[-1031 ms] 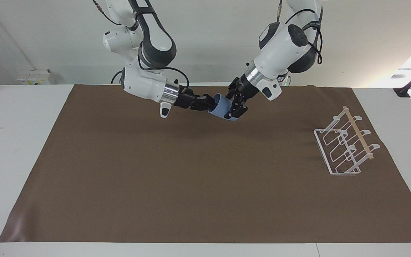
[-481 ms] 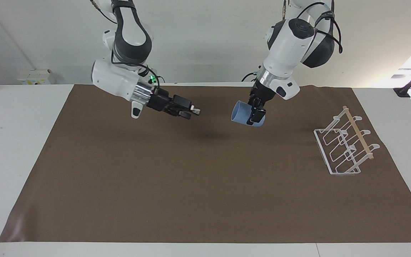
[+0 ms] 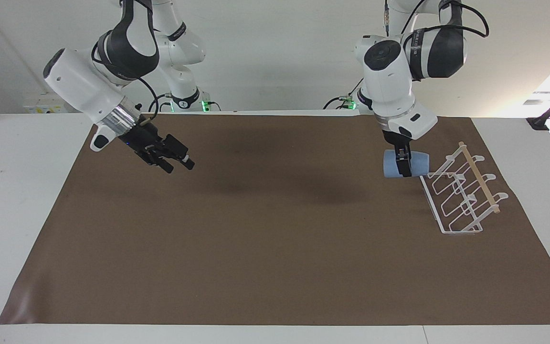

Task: Hang cup on cup holder
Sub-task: 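Grasp the cup with the left gripper while the right gripper releases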

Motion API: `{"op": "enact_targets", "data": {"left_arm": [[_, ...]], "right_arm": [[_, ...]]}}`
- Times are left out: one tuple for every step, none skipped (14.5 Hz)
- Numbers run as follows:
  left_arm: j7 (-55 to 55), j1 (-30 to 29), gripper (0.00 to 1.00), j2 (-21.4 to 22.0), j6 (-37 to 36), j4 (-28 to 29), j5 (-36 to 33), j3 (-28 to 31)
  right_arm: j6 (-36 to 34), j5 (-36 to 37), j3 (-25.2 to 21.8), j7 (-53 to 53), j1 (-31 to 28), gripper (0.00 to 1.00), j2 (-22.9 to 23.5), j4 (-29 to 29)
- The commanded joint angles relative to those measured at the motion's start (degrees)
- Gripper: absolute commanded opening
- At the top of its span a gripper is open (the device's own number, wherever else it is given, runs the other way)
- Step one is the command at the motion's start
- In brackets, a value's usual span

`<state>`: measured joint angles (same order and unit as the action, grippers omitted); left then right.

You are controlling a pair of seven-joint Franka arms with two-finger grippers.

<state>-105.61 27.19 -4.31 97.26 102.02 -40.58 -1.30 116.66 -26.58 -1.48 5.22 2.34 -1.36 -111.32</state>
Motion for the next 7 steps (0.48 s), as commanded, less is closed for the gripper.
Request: {"op": "enact_targets", "data": {"left_arm": [[-3.81,1.46,0.00,-2.63,-4.61,3.17,-17.62,-0.02],[-3.90,1.64,0.00,-2.81,-5.58,5.01,-23.26,0.06],[-4.16,1.55,0.00,-3.77,-6.38,6.33,-28.63,0.07],[-5.38,1.38,0.00,-5.78,-7.86,6.61,-33.64,0.07],[-6.79,0.94,0.00,-8.93,-9.18,6.00,-39.08,0.07],[-8.72,0.59,0.00,-11.92,-10.24,4.95,-43.14,0.07],[-10.48,-0.03,0.00,-13.17,-10.51,4.51,-45.44,0.07]], "right_arm": [[-8.34,12.21,0.60,-0.47,-0.76,0.99,1.88,6.96],[-12.56,17.39,0.69,-0.56,-0.85,0.99,2.15,9.95],[-15.47,22.75,0.78,-0.64,-1.02,0.99,2.41,12.68],[-17.94,25.59,0.78,-0.73,-1.03,0.99,2.85,14.18],[-21.01,26.05,0.52,-0.73,-1.11,0.99,2.68,15.59],[-24.26,26.49,0.43,-0.73,-1.11,0.99,2.33,17.52],[-27.86,27.10,0.42,-0.65,-1.03,0.99,2.24,19.97]]}}
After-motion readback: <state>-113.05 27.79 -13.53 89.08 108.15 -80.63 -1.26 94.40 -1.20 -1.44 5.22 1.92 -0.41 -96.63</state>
